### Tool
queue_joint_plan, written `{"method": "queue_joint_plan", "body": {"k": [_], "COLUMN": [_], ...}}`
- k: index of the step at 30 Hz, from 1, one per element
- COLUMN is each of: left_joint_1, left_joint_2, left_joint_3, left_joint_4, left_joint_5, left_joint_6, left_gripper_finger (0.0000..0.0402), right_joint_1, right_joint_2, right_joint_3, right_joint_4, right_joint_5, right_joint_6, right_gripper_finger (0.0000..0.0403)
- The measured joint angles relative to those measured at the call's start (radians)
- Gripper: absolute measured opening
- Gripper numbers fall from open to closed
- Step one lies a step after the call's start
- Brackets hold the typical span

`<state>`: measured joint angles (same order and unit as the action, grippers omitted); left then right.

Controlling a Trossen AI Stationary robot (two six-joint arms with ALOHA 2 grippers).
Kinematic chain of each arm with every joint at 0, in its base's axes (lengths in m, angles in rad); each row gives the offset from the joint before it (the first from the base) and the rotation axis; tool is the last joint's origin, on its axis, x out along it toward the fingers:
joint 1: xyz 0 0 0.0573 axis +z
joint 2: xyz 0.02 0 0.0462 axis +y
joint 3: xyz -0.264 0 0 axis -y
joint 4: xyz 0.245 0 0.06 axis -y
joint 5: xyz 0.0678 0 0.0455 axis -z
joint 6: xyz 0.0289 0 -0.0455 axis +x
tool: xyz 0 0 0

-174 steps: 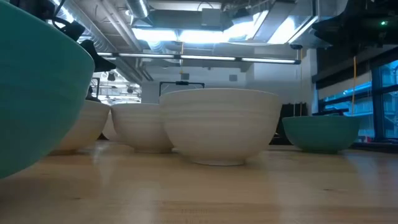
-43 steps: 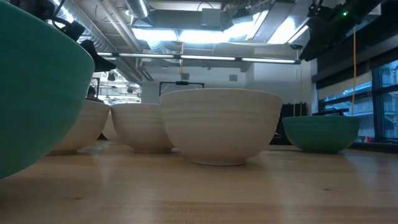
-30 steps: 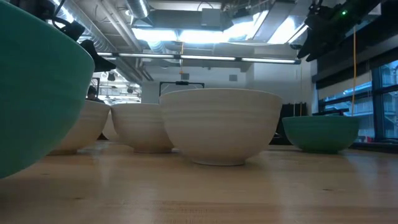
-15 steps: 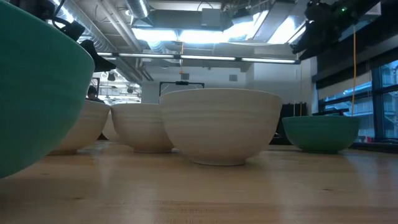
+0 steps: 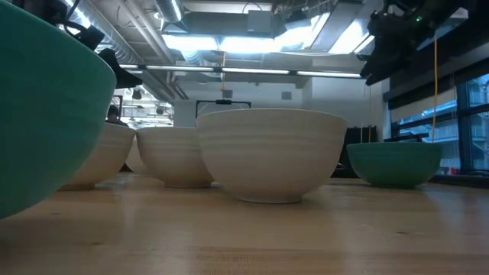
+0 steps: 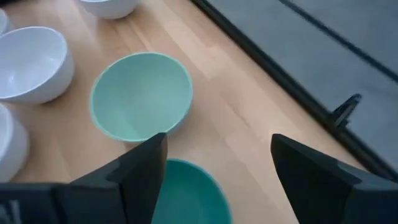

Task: Nest bowls inside each other
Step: Stack the dark green bowl on the light green bowl

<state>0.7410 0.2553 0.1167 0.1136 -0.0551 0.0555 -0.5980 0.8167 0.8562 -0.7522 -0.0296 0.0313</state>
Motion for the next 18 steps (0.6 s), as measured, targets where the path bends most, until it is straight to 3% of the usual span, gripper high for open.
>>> {"method": "queue_joint_plan", "body": {"k": [15, 18], "left_joint_1": [0.000, 0.000], "left_joint_2": [0.000, 0.000], "left_joint_3": [0.000, 0.000], "left_joint_4": [0.000, 0.000], "left_joint_5": [-0.040, -0.040], "left_joint_6": [0.000, 0.001], "left_gripper_finger": [0.0176, 0.0176], "right_joint_1": [0.003, 0.013], "right_joint_2": [0.025, 0.050], "right_joint_3": [0.000, 0.000], "right_joint_4": [-0.131, -0.134], "right_joint_5": [-0.096, -0.071], "right_joint_6": [0.181, 0.190], "right_gripper_finger": [0.0287, 0.0287]}}
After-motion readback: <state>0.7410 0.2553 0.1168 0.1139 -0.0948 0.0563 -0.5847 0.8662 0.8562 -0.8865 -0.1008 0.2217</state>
